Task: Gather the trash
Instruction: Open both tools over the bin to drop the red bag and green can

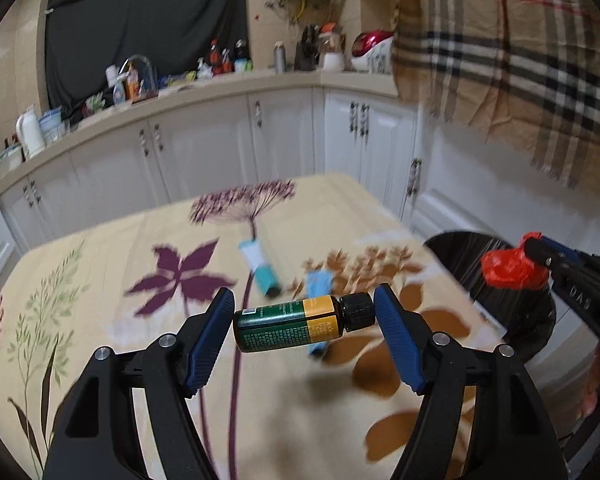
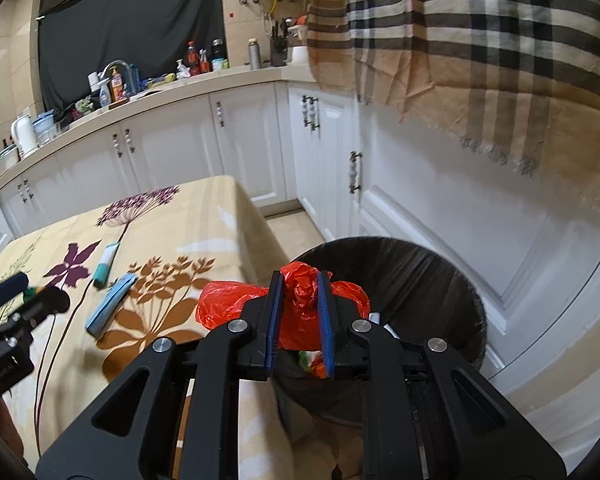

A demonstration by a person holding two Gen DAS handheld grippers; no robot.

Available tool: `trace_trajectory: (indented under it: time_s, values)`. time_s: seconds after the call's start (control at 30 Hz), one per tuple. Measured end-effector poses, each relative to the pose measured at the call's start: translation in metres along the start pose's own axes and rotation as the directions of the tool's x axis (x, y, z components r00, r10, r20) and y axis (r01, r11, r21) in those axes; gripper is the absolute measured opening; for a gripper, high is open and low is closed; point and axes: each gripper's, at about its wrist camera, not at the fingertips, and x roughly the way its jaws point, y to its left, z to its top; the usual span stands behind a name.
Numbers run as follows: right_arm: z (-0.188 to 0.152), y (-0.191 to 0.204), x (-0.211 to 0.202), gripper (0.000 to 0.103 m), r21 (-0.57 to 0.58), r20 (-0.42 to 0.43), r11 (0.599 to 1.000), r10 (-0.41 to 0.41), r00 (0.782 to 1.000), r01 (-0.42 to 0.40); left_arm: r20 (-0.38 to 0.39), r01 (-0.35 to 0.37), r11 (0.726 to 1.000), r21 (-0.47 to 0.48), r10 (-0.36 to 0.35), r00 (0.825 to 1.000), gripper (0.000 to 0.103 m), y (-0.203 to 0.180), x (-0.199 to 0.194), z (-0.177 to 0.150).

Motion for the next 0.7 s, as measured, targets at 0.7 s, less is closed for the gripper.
trace_trajectory:
  time_s: [0.7]
  values:
    - [0.016, -0.060, 0.027, 0.017, 0.044, 0.026, 0.982, -0.182, 0.983, 0.181, 0.088, 0.116, 0.986, 0.118, -0.127, 0.988, 0.070, -0.106, 0.055, 0.053]
